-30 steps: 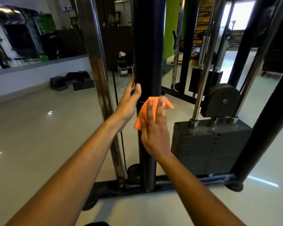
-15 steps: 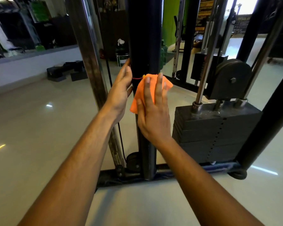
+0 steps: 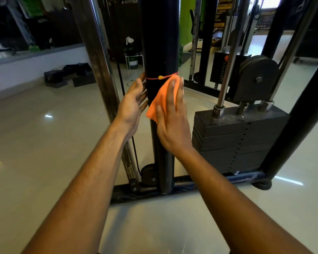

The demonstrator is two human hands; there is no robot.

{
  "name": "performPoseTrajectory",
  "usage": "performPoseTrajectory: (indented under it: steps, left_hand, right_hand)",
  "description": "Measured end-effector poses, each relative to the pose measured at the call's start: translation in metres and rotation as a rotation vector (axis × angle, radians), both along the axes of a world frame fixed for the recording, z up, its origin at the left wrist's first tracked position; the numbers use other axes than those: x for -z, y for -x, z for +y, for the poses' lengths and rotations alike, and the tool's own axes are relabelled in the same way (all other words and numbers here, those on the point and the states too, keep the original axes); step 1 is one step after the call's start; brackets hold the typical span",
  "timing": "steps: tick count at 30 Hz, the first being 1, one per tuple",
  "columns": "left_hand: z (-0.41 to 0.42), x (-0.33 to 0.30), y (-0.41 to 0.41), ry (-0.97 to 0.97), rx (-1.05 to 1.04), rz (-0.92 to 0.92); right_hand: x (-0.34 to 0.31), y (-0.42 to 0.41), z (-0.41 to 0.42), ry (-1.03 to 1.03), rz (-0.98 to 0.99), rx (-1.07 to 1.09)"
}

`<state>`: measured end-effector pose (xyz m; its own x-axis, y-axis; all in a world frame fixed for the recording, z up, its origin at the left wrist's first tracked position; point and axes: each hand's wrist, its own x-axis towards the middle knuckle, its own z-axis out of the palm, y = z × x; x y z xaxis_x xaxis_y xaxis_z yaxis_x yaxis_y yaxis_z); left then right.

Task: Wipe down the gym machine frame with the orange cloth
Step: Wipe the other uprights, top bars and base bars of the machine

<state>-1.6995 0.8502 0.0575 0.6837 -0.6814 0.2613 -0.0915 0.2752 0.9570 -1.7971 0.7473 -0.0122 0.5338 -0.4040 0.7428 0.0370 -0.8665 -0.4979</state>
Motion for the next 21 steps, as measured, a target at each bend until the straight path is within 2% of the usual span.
performPoseTrajectory:
  steps: [4,9,12,16,18,21]
  left_hand:
    - [0.0,-0.001,0.002,-0.001,-0.025,0.018]
    - [0.001,0.003,0.0,-0.013,-0.002,-0.012]
    - [0.0,0.006,-0.002,-0.006,0.006,-0.012]
    - [0.0,0.007,-0.002,-0.009,0.013,-0.025]
    - [0.0,0.009,-0.001,-0.022,0.012,-0.053]
    - [-0.001,0.019,-0.004,-0.027,0.015,-0.072]
  right_hand:
    - [0.058,0.009,0.006,-0.07,0.139,0.005]
    - [-0.008,-0.01,0.0,-0.159,-0.043,-0.003]
    - [-0.007,-0.017,-0.002,-0.1,-0.048,0.034]
    - [0.085,0.0,0.002,0.06,0.157,0.076]
    - [0.109,0.002,0.0,0.094,0.189,0.082]
    - [0.085,-0.009,0.005,0.126,0.114,0.12]
